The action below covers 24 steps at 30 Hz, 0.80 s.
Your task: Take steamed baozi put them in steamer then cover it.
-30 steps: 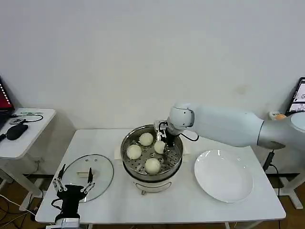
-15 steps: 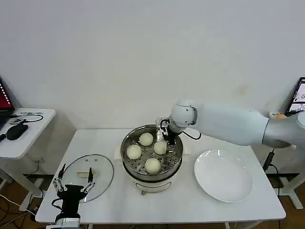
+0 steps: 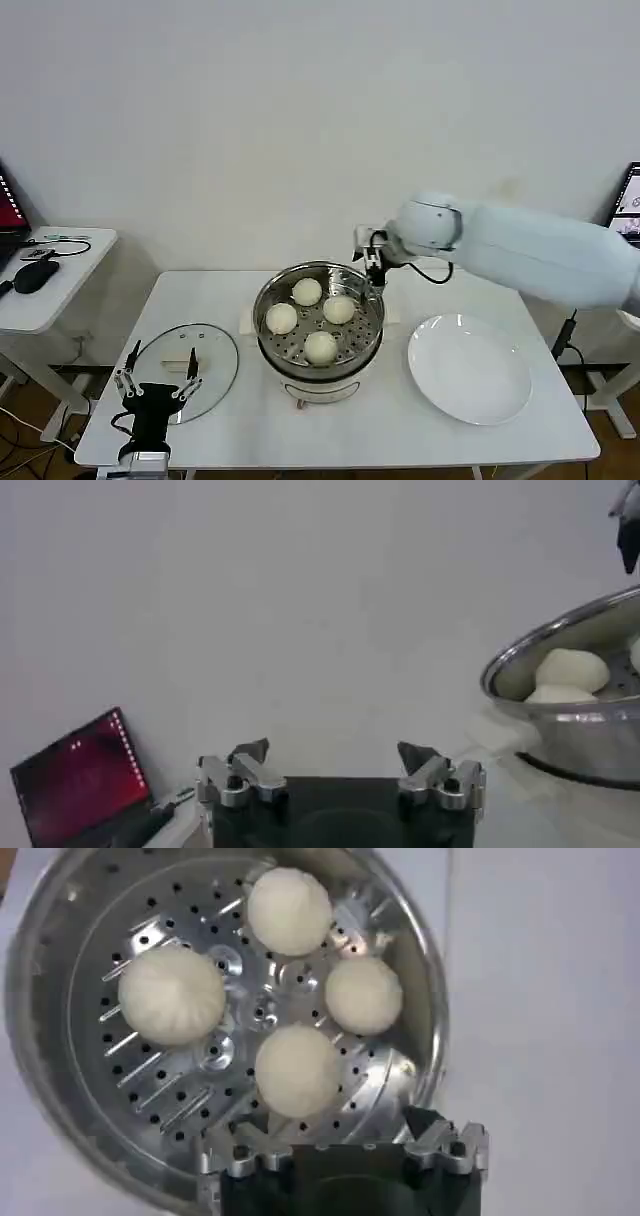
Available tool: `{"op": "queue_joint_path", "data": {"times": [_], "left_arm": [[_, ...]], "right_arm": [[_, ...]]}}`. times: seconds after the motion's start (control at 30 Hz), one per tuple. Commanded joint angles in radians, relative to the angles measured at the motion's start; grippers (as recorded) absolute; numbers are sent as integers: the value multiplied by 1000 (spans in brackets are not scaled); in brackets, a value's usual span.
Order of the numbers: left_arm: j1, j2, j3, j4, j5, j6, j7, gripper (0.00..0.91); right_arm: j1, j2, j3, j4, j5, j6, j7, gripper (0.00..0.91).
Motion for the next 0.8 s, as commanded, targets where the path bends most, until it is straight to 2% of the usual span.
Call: {"op": "queue_joint_path", "data": {"times": [0.03,0.1,0.13,0.23,0.3,0.37,0.43,0.5,0.53,0.6,0.63,0.73,0.8], "left_arm": [[-3,11,-2,13,-13,-4,24,907],[-8,13,-3,20,-14,-4,28,907],[-14,14,-5,25,-15,-4,28,907],[-18,14,-4,43,-16,-6,29,907],[-18,15,-2,52,-14,-10,29,907],[-16,17,-1,56,-12,-12,29,907],[-17,20,-5,62,-13,-15,31,907],[-20,23,-11,68,-12,-17,33,907],[-22,27,-13,73,-11,-18,35,907],[-24,38,-18,83,8,-23,39,907],[-25,46,-21,90,25,-25,40,907],[-31,68,-27,122,117,-26,40,907],[-34,89,-29,151,209,-30,43,907]], "right_arm": [[-270,-324,301,209,77,120,474,907],[-431,-365,435,229,97,233,621,907],[-520,-375,513,239,108,245,666,907],[-872,-368,893,247,6,332,751,907],[-1088,-342,1133,258,-72,385,766,907],[-1260,-289,1356,281,-130,432,754,907],[-1449,-194,1585,316,-152,450,730,907],[-1576,-79,1753,355,-184,478,696,907],[-1642,-14,1829,370,-193,488,675,907],[-1743,87,1974,390,-227,521,599,907],[-1813,176,2023,394,-240,545,556,907],[-1913,294,2121,395,-230,599,481,907],[-1994,366,2150,389,-221,620,474,907]]}}
